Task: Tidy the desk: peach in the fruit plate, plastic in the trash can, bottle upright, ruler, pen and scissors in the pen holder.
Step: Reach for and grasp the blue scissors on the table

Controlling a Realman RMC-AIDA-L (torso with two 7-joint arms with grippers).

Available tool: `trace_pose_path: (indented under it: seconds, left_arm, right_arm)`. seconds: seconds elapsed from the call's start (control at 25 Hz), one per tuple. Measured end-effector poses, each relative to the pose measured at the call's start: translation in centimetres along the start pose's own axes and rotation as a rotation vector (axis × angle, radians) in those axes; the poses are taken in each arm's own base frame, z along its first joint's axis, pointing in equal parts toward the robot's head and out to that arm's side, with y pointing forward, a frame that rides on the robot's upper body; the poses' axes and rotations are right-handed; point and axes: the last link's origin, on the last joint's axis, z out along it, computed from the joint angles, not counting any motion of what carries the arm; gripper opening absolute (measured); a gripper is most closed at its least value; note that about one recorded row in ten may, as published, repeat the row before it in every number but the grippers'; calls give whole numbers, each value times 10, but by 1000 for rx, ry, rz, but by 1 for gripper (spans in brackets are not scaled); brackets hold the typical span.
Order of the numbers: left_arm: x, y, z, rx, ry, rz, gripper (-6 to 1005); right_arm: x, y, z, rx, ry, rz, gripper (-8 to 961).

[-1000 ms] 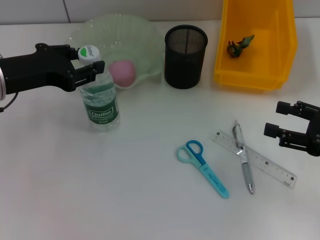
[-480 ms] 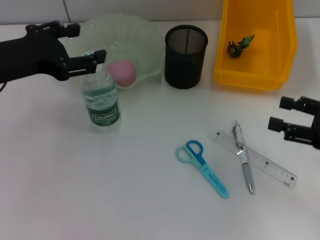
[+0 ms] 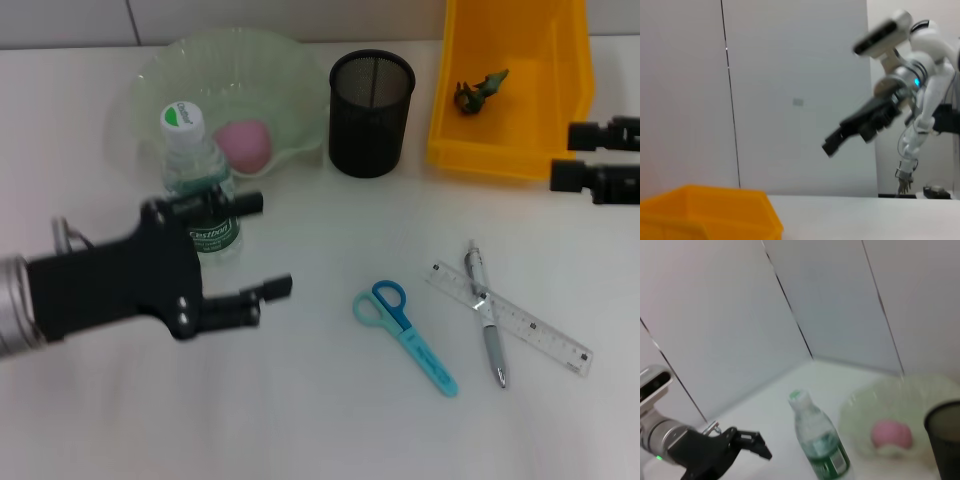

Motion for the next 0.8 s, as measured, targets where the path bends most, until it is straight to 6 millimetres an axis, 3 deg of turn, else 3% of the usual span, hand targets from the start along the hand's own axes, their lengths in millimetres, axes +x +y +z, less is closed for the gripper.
trace_pose_path:
  seconds: [0.08,0.12,0.16,0.2,0.24,0.28,0.32,0.36,0.44,0.52,0.8]
  left_arm:
    - [-18,5,2,9,10,-34,802]
    - [-29,8,2,20,15,-57,802]
    - [-29,8,2,20,15,-57,802]
    - [-33,10,2,24,14,-65,802]
    - [-35,11,2,28,10,-69,802]
    - [-35,11,2,28,10,-69,802]
    - [-38,11,2,30,-2,-70,802]
    - [-38,11,2,30,-2,-70,802]
    - [-38,11,2,31,-3,-71,802]
    - [-38,11,1,38,-2,-74,802]
    - [-40,9,-2,55,-1,-92,802]
  right_arm:
    - [-18,3,8,31,87,30,781]
    - [-32,6,24,71,202,64,781]
    - [-32,6,24,71,202,64,781]
    - [-38,6,34,99,267,90,781]
    - [-45,10,57,140,402,126,781]
    - [-45,10,57,140,402,126,781]
    - [-46,17,81,192,551,141,781]
    - [-46,17,81,192,551,141,781]
    - [-43,29,111,258,704,117,780]
    - [-38,35,128,282,764,87,779]
    - [-14,43,168,323,875,39,775]
